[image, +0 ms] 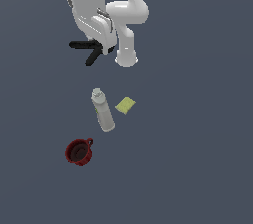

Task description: Pick up a designated object from a clutter of objects.

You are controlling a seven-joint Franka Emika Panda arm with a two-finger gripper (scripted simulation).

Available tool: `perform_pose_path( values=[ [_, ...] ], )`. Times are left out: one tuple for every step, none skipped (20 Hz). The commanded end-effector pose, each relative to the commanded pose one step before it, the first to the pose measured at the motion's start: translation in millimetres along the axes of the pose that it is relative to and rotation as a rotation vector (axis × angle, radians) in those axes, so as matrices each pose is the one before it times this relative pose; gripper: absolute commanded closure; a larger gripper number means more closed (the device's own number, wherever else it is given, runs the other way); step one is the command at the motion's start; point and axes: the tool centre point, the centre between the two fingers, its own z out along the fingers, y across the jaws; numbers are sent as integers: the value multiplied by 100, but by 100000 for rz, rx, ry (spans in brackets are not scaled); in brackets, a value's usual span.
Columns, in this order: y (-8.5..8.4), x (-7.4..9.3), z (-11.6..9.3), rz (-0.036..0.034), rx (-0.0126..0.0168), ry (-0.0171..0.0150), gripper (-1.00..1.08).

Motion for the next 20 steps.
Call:
perform_pose_path(
  values=[
    [1122,851,-1859,-110,3,24,108],
    [383,314,-630,0,0,0,108],
    [324,288,-586,-66,-19,-5,108],
    [326,289,-552,0,0,0,108],
    [299,275,-513,0,0,0,108],
    [243,237,-475,-65,-19,16,108],
    [248,236,-430,0,0,0,108],
    [190,191,-388,-64,-19,19,108],
    [193,187,-337,0,0,0,108],
    [165,162,-289,0,0,0,108],
    [105,115,-246,-62,-19,24,108],
    [107,114,-193,0,0,0,108],
    [79,90,-146,0,0,0,108],
    [50,67,-100,0,0,0,108],
    [22,44,-53,0,0,0,108],
    [-36,-5,-16,-57,-20,34,108],
    [-34,-2,38,0,0,0,108],
    [-58,-24,80,0,0,0,108],
    [-44,-24,64,0,0,0,108],
    [-16,-9,23,0,0,0,108]
  ],
)
